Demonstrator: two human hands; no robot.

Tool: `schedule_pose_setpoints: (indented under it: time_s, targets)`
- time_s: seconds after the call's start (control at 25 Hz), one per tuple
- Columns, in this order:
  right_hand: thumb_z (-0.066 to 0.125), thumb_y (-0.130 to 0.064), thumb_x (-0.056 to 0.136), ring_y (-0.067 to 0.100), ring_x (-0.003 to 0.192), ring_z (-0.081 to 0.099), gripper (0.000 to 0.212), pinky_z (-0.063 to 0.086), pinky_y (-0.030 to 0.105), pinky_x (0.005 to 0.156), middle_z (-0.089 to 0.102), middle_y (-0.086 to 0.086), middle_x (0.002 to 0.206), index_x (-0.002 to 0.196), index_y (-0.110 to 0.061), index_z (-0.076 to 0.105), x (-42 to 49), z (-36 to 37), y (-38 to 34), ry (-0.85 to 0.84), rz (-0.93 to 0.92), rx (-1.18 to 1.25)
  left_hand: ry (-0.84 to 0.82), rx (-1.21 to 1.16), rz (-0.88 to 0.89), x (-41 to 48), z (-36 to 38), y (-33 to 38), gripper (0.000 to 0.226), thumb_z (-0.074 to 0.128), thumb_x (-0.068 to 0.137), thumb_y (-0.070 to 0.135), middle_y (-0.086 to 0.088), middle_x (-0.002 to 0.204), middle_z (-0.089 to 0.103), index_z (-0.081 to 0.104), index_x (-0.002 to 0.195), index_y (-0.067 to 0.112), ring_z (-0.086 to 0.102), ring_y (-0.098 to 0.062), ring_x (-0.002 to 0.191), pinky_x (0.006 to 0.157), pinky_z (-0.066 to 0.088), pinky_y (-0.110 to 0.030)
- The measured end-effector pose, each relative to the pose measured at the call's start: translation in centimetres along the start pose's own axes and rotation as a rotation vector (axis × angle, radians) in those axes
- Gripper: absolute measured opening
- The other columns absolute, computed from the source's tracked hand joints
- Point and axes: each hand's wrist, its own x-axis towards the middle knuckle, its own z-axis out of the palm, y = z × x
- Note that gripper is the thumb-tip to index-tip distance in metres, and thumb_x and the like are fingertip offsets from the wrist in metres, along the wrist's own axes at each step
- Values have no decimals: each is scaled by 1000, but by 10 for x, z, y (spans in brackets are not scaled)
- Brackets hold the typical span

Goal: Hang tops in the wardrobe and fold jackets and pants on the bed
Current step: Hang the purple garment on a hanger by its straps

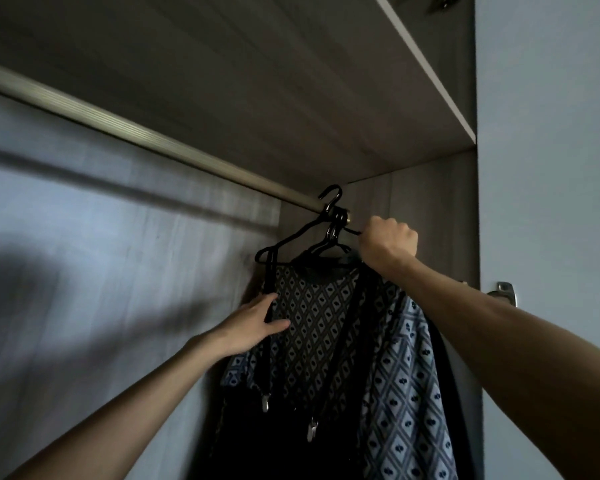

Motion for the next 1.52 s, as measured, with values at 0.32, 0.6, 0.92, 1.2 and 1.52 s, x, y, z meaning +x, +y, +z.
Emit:
schedule_pose_setpoints:
  time_s: [0.32, 0.6, 0.92, 1.2, 1.52]
  targets:
    - [46, -4, 95, 28, 97, 66, 24, 39, 31, 65, 69, 6, 103, 103, -13, 66, -25, 31, -1, 43, -168, -197, -184, -2, -6, -5, 63, -7, 88, 54, 93, 55, -1, 165, 9, 6, 158, 18, 17, -16, 149, 117, 15, -23]
    - [46, -7, 95, 31, 104, 64, 26, 39, 33, 68, 67, 10, 109, 111, -13, 66, -26, 38, 3, 4, -176, -182, -218, -1, -65, -21, 69, -26, 84, 56, 93, 53, -3, 162, 21, 15, 156, 18, 23, -18, 146, 114, 21, -24]
    - [58, -28, 86, 35, 96, 56, 23, 50, 43, 74, 56, 11, 105, 105, -14, 60, -182, 76, 18, 116, -535, 184, -136, -135, -263, -80, 126, -59, 75, 66, 90, 42, -13, 150, 38, 31, 148, 11, 43, -26, 134, 101, 35, -25]
    - [56, -42, 95, 31, 99, 64, 39, 46, 36, 72, 62, 3, 110, 126, -21, 47, -333, 138, 47, -601, -319, 143, -168, -339, -604, -126, 217, -96, 101, 71, 81, 54, -19, 154, 30, 15, 153, 11, 39, -36, 136, 113, 33, -40]
    - [63, -31, 89, 28, 131, 34, 61, 35, 38, 106, 33, 7, 143, 145, -25, 40, -351, 190, 70, -560, -343, 59, -381, -366, -492, -78, 244, -102, 109, 66, 86, 51, -9, 163, -15, -16, 154, 29, 3, -29, 151, 119, 13, -40]
